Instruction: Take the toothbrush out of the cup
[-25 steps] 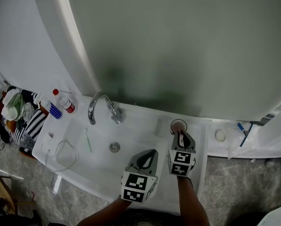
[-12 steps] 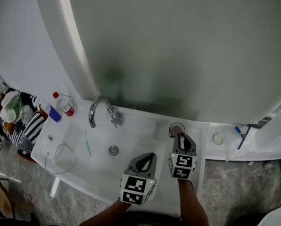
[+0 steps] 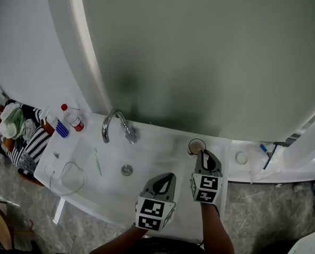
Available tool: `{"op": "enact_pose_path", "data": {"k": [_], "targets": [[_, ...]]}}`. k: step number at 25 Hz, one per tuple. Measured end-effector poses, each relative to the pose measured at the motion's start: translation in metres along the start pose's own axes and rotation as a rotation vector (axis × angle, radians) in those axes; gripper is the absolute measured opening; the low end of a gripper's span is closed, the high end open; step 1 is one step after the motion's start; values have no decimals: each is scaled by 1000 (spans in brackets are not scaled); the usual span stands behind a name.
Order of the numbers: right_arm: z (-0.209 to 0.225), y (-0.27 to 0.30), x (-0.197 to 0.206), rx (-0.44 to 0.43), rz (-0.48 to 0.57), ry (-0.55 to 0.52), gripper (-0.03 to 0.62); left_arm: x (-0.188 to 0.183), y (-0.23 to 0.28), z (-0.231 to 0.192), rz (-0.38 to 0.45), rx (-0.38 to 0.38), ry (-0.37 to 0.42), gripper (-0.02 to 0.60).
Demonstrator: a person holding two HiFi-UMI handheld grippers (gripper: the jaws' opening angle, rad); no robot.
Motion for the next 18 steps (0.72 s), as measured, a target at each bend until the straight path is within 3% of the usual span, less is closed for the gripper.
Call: {"op": "enact_pose_path", "data": {"k": [18], "targets": [[6, -43, -17, 11, 66, -19, 49, 0, -21, 19, 40, 23, 12, 11]]}}
Point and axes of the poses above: the fingertips, and each gripper's own axes: y forward along the fingers, z to its right, x out of its underside, the point moved 9 cm from there along -y, backward along the fingers, and after that the axes turned 12 degrees about x, right-handed, at the moved point
